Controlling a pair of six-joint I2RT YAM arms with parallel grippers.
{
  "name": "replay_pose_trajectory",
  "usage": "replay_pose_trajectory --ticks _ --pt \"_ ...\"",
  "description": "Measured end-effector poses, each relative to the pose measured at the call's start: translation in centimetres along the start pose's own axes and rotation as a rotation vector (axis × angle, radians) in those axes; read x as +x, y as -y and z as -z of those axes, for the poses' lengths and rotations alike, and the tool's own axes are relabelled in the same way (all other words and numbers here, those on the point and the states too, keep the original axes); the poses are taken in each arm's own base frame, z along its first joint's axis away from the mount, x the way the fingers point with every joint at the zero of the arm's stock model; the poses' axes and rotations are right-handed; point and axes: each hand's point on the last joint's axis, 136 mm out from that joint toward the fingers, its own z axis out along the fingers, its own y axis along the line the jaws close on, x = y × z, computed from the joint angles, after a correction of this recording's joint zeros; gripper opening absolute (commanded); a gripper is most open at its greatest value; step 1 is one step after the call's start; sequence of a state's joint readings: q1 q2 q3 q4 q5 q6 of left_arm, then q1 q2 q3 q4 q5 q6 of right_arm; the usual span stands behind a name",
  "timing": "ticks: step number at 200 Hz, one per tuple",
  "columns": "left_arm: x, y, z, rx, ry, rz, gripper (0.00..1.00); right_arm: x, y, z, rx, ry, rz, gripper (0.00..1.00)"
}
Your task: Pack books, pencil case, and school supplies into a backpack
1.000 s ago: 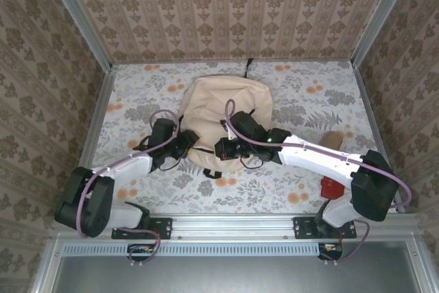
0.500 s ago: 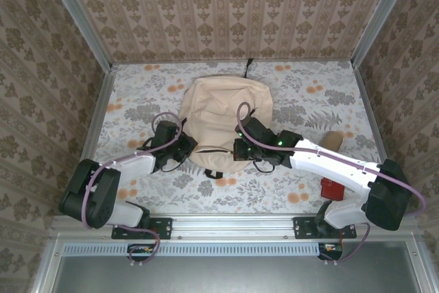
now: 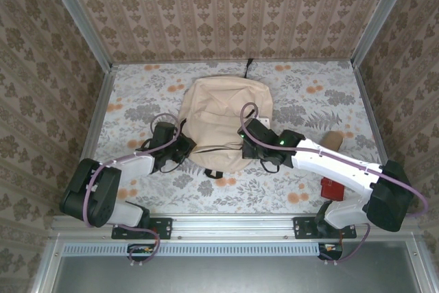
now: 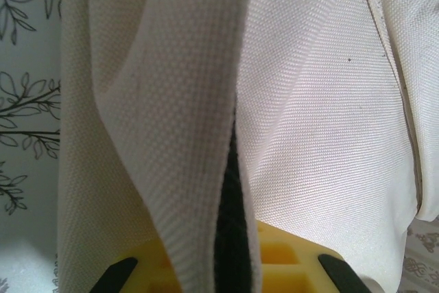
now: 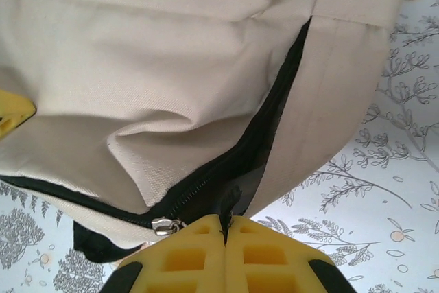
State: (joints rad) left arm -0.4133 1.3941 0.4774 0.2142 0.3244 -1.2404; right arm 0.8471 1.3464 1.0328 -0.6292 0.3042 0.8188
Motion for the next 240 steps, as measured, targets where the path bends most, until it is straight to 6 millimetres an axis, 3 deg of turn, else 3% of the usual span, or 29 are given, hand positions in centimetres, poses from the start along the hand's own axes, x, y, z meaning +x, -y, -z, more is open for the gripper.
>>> replay_pose_trajectory --ticks 50,96,104,136,155,203,240 --pt "-0.8 0.3 0.8 0.012 -0.004 -0.017 0.02 -0.8 0.3 -0.7 0.007 0.006 0.005 0.00" --pt "-2.9 0.1 1.8 -0.012 0.036 -0.042 0.04 -0.9 -2.5 -0.8 -0.134 -0.032 0.044 0.00" --pt "-3.2 -0.1 2.0 -0.022 0.042 -0.047 0.09 -0.9 -3.3 -0.7 -0.177 -0.042 0.048 0.00" --pt "-4.5 -0.4 2.7 -0.053 0.071 -0.064 0.46 -0.9 -7.1 -0.2 -0.371 -0.078 0.045 0.00" --pt "-4.1 0.1 3.3 -0.043 0.066 -0.084 0.63 -0.6 -9.0 -0.6 -0.454 -0.111 0.046 0.00" --pt "-1.0 3.3 4.8 0.056 0.028 -0.120 0.76 -0.2 -11.8 -0.7 -0.576 -0.152 0.055 0.00" --pt "1.1 2.3 4.4 0.044 -0.009 -0.064 0.79 -0.5 -12.4 -0.3 -0.610 -0.147 0.058 0.00"
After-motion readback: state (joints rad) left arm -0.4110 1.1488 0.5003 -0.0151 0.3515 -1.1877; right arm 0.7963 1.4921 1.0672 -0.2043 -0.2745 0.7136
